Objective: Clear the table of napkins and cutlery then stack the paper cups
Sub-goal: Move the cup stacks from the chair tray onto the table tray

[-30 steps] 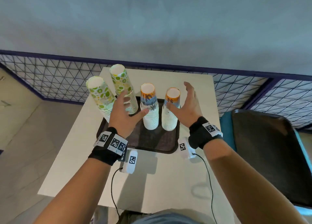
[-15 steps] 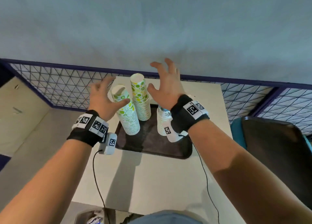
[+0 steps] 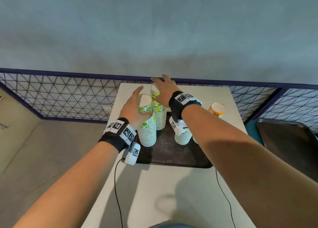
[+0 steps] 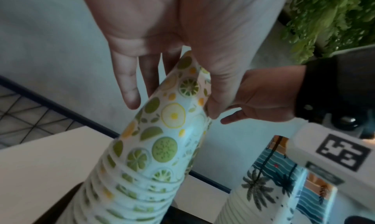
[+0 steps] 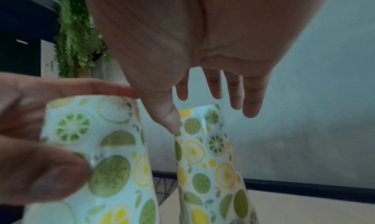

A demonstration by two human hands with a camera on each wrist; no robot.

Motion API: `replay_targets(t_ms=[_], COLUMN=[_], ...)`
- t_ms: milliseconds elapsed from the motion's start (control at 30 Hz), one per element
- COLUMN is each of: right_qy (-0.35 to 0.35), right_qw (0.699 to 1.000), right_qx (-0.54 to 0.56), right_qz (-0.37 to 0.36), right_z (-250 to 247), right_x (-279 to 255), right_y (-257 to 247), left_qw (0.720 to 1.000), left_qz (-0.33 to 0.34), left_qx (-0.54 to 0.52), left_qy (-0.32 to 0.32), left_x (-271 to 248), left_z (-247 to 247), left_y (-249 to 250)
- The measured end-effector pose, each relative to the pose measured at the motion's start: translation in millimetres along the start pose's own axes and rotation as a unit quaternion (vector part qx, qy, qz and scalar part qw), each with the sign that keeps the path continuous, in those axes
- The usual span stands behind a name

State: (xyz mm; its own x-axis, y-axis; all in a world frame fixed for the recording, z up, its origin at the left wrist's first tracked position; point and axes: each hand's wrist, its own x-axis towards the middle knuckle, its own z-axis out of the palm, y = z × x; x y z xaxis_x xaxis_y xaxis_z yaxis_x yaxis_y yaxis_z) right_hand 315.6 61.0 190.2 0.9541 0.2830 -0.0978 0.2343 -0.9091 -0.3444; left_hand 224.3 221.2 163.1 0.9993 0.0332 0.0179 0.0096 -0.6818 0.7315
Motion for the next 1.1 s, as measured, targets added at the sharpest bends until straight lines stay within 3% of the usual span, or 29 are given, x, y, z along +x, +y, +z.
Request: replay_targets(t_ms=[100, 367, 1100], right_qy=[-0.036, -0.017, -0.03], right_qw=[0.999, 0.999, 0.999], right_qx=[0.01, 0.003, -0.043], right_qz=[0.006, 0.028, -0.011], right_z=[11, 24, 26], right_x=[10, 15, -54], right_y=[-1, 3, 19], left_qw=[0.999, 0.998, 0.999], left_qz=[-0.027, -0.017, -0.003], left_qx=[-0.02, -0.054, -0.036], left_qy=[0.016, 0.01, 0.007], left_x=[0, -3, 13], left_z=[8, 9, -7], left_y=[-6, -18, -28])
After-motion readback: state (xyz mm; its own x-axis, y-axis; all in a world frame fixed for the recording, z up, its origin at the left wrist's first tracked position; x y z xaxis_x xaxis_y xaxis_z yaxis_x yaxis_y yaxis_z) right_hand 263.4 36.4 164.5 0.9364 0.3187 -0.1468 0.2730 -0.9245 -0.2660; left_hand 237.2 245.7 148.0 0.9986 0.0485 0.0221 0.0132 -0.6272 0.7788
